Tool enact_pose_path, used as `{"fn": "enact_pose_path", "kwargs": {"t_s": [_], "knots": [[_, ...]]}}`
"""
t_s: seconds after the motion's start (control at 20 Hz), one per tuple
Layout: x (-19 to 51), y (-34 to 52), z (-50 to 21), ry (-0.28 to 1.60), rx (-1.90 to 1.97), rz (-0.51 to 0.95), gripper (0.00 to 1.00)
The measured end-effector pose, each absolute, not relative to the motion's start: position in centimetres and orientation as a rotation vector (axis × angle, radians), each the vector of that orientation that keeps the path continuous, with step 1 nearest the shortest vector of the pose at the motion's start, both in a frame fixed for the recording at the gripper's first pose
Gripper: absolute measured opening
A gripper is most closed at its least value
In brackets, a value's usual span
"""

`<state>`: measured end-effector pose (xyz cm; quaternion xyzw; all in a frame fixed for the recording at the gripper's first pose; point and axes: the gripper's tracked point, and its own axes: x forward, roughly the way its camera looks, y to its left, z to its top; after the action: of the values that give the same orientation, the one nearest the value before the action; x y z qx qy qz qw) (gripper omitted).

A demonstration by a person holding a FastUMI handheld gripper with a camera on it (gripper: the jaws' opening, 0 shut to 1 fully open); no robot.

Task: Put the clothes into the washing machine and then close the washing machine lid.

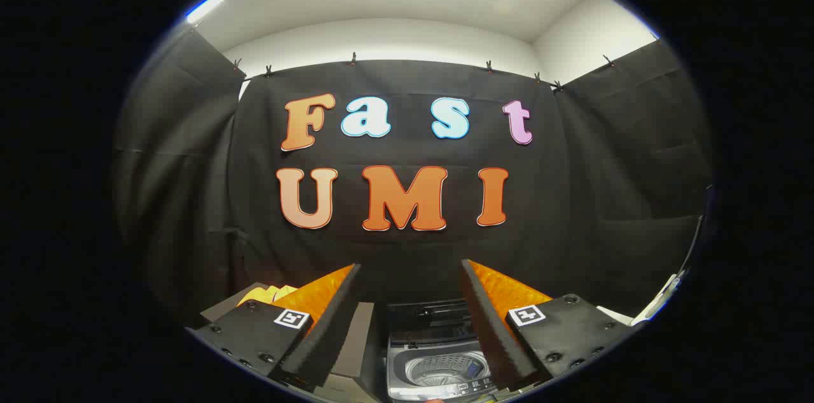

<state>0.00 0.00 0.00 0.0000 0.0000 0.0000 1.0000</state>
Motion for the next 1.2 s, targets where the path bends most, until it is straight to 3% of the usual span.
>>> {"fn": "enact_pose_path", "kwargs": {"t_s": [0.75, 1.2], "knots": [[0.1, -0.5, -0.1, 0.008, -0.015, -0.015, 0.98], [1.6, 3.7, -0.4, 0.016, -0.024, 0.039, 0.98]]}}
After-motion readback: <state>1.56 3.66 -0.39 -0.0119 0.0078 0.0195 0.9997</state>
